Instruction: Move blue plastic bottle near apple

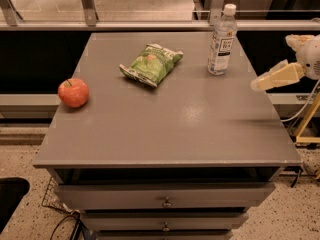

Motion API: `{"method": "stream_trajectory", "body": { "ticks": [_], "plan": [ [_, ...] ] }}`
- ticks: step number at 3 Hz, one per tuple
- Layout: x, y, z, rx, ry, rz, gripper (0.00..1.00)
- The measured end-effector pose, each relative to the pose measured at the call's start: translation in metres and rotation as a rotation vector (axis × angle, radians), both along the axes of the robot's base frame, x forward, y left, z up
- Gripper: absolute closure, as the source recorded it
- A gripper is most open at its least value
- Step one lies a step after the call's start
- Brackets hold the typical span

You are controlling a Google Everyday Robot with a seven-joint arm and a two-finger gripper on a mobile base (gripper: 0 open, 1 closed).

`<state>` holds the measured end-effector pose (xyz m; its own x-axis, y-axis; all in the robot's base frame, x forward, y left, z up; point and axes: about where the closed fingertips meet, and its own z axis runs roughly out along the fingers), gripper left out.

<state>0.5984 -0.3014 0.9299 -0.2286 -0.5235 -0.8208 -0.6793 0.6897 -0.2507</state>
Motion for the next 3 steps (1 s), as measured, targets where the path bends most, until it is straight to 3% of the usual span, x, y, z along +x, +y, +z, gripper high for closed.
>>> {"method": "stream_trajectory", "body": {
  "ticks": [1,2,3],
  "plan": [
    [0.050,-0.008,0.007,0.153,-0.173,-0.041,0.00],
    [0.087,-0.013,0.018,0.255,-0.292,-0.065,0.00],
    [0.087,-0.013,0.018,0.255,-0.292,-0.065,0.00]
  ]
}}
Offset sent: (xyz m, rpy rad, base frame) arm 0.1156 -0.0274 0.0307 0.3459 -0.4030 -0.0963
